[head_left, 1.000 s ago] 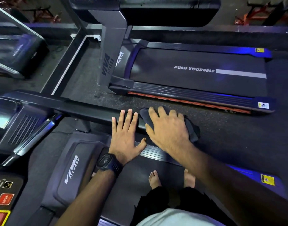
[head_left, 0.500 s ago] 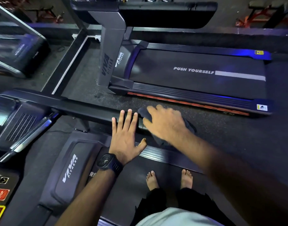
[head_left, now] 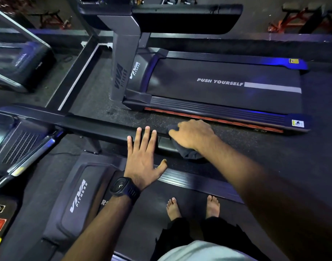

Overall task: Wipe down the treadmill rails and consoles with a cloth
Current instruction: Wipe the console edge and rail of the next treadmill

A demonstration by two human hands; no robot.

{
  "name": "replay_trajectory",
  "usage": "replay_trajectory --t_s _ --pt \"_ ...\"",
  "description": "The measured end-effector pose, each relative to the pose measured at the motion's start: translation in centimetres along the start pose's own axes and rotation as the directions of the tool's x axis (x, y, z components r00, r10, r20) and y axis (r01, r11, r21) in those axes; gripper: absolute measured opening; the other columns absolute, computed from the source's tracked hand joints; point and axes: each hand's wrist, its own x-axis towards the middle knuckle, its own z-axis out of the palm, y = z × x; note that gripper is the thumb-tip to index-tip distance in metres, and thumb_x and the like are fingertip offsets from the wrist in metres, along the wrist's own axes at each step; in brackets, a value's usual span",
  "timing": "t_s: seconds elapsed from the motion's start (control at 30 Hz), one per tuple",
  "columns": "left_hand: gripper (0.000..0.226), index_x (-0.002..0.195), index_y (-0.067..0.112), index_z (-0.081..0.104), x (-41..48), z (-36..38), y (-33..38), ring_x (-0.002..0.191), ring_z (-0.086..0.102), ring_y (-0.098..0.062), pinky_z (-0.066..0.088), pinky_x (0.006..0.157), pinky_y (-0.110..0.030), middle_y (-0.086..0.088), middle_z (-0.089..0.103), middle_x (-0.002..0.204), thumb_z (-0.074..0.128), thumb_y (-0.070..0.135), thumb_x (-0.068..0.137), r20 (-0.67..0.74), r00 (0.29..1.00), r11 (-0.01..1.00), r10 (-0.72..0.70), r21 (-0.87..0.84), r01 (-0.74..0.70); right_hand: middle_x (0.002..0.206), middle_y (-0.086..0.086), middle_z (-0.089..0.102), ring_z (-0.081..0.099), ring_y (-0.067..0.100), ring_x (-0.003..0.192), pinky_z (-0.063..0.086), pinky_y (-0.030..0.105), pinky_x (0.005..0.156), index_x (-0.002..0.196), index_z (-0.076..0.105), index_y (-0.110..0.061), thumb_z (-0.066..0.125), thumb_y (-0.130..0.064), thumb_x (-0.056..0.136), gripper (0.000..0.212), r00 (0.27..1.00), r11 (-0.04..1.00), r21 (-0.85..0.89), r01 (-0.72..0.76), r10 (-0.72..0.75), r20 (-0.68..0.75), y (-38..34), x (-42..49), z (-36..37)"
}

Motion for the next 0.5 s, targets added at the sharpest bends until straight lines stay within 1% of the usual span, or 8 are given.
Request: replay_trajectory --t_s 0.07,0.13,0.2,0.23,0.3,0.37,0.43,0.5 --pt "0.098 0.157 0.010 0.017 0.0 0.1 0.1 0.154 -0.002 -0.031 0.003 0.122 -0.058 -0.012 0.011 0.166 0.045 0.058 0.077 0.005 1.000 1.000 0.013 -0.006 -0.013 0.126 0.013 0.064 0.061 0.037 0.112 0.048 0.046 0.089 0.131 0.057 -0.016 0.035 -0.055 0.098 0.056 0.987 0.997 -0.049 -0.058 0.049 -0.155 -0.5 -1.8 1.5" --pt "0.099 0.157 0.009 0.018 -0.1 0.2 0.3 0.154 -0.001 -0.031 0.004 0.122 -0.059 -0.013 0.012 0.166 0.046 0.059 0.076 -0.002 1.000 1.000 0.012 -0.014 -0.013 0.127 0.011 0.061 0.060 0.038 0.108 0.047 0.049 0.086 0.139 0.049 -0.017 0.041 -0.055 0.096 0.058 0.967 0.981 -0.186 -0.055 0.006 -0.254 -1.6 -4.6 3.2" --pt "0.099 0.157 0.009 0.020 0.0 0.2 0.4 0.154 0.000 -0.031 0.004 0.122 -0.059 -0.013 0.014 0.166 0.046 0.060 0.077 -0.006 1.000 1.000 0.010 -0.016 -0.010 0.131 0.009 0.058 0.060 0.038 0.107 0.047 0.047 0.084 0.145 0.043 -0.021 0.042 -0.055 0.096 0.060 0.953 0.970 -0.241 0.040 -0.109 -0.282 -1.8 -5.2 3.7" --pt "0.099 0.157 0.008 0.020 0.0 0.2 0.4 0.154 0.000 -0.032 0.003 0.122 -0.059 -0.013 0.014 0.166 0.045 0.060 0.077 -0.005 1.000 1.000 0.007 -0.014 -0.007 0.130 0.008 0.059 0.060 0.037 0.108 0.048 0.046 0.084 0.143 0.044 -0.022 0.042 -0.055 0.096 0.057 0.948 0.975 -0.205 0.083 -0.141 -0.284 -1.4 -4.6 3.2" --pt "0.099 0.158 0.009 0.018 0.0 0.1 0.8 0.154 -0.001 -0.031 0.003 0.122 -0.059 -0.012 0.012 0.166 0.043 0.059 0.076 0.008 1.000 1.000 0.004 -0.002 -0.004 0.128 0.009 0.062 0.061 0.037 0.113 0.048 0.043 0.085 0.136 0.051 -0.022 0.039 -0.055 0.098 0.051 0.978 0.997 -0.048 0.061 -0.070 -0.198 -0.2 -2.9 1.6" --pt "0.099 0.158 0.009 0.016 -0.1 0.0 1.1 0.154 -0.003 -0.030 0.003 0.122 -0.058 -0.012 0.009 0.167 0.042 0.058 0.076 0.017 1.000 1.000 0.014 -0.001 -0.014 0.127 0.012 0.063 0.061 0.036 0.115 0.047 0.043 0.085 0.133 0.054 -0.019 0.035 -0.055 0.100 0.052 0.993 0.998 0.037 -0.049 0.053 -0.106 0.5 -2.3 0.9" --pt "0.099 0.158 0.009 0.016 -0.2 -0.1 1.2 0.154 -0.003 -0.030 0.002 0.122 -0.058 -0.012 0.009 0.167 0.042 0.058 0.076 0.019 1.000 1.000 0.018 -0.008 -0.018 0.128 0.013 0.060 0.060 0.038 0.111 0.047 0.045 0.082 0.139 0.049 -0.017 0.034 -0.056 0.100 0.057 0.977 0.989 -0.050 -0.139 0.129 -0.169 0.2 -3.6 1.9" --pt "0.099 0.158 0.009 0.017 -0.2 -0.1 1.4 0.154 -0.003 -0.030 0.002 0.122 -0.058 -0.012 0.010 0.167 0.043 0.058 0.076 0.013 1.000 1.000 0.014 -0.013 -0.013 0.132 0.012 0.055 0.058 0.040 0.110 0.047 0.049 0.085 0.146 0.040 -0.016 0.037 -0.056 0.099 0.062 0.960 0.982 -0.164 -0.098 0.050 -0.277 -0.5 -5.3 3.1"
